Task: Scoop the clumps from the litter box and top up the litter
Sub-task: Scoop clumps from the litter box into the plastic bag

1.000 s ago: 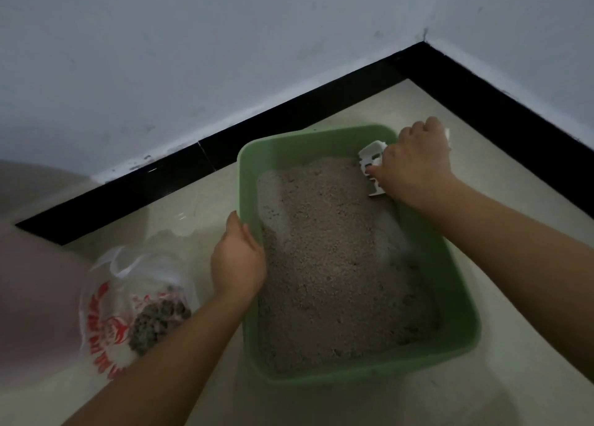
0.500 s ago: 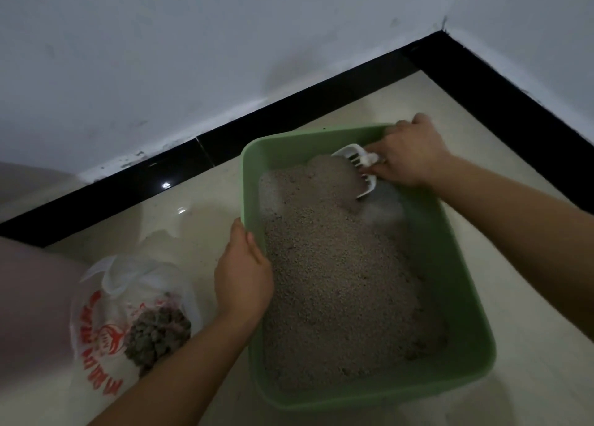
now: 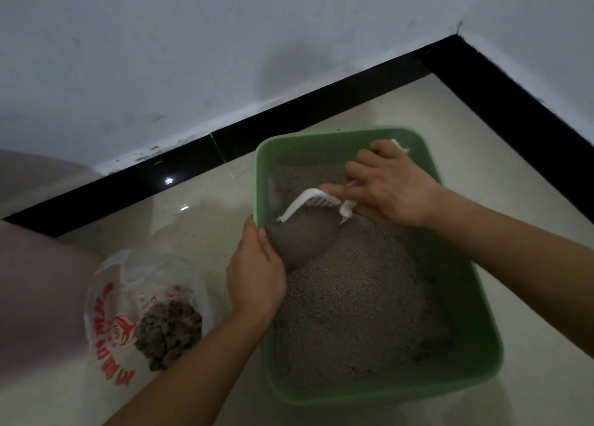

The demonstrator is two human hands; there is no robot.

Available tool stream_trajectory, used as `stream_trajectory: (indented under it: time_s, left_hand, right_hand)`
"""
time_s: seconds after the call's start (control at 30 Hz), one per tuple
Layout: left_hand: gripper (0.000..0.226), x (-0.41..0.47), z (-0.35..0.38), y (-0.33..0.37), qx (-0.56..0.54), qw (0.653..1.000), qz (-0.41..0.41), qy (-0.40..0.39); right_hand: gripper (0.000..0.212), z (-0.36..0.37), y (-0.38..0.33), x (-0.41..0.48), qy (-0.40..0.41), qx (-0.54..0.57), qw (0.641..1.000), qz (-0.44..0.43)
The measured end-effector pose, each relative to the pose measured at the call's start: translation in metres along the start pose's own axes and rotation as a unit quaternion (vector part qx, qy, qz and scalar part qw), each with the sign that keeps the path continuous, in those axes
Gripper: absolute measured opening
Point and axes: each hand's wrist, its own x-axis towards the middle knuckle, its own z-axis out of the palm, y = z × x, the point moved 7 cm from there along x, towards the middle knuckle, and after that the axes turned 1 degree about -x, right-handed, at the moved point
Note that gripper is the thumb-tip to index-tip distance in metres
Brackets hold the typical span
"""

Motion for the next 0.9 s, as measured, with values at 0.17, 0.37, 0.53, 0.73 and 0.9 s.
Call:
stream_trajectory:
  time_s: [0.17, 0.37, 0.53, 0.73, 0.9]
  left_hand:
    - [0.041, 0.000, 0.002, -0.002, -0.009, 1.000, -0.008, 0.000]
    - [0.045, -0.001, 0.000, 0.003, -0.028, 1.000, 0.000, 0.004]
    - [0.045, -0.001, 0.000, 0.003, -0.032, 0.999, -0.009, 0.006]
    - [0.041, -0.001, 0.000, 0.002, -0.031, 0.999, -0.011, 0.010]
    - [0.040, -0.001, -0.003, 0.003, -0.031, 0.999, -0.011, 0.018]
  right_hand:
    - [0.051, -0.012, 0.060, -0.023, -0.081, -0.145, 0.979, 0.120]
    - [0.054, 0.013, 0.057, 0.007, -0.194, -0.193, 0.944, 0.187]
    - [0.051, 0.013, 0.052, 0.016, -0.183, -0.189, 0.949, 0.170]
    - [0.069, 0.030, 0.021, 0.033, -0.159, -0.134, 0.955, 0.212]
    - [0.053, 0.029, 0.008, 0.038, -0.085, -0.028, 0.985, 0.144]
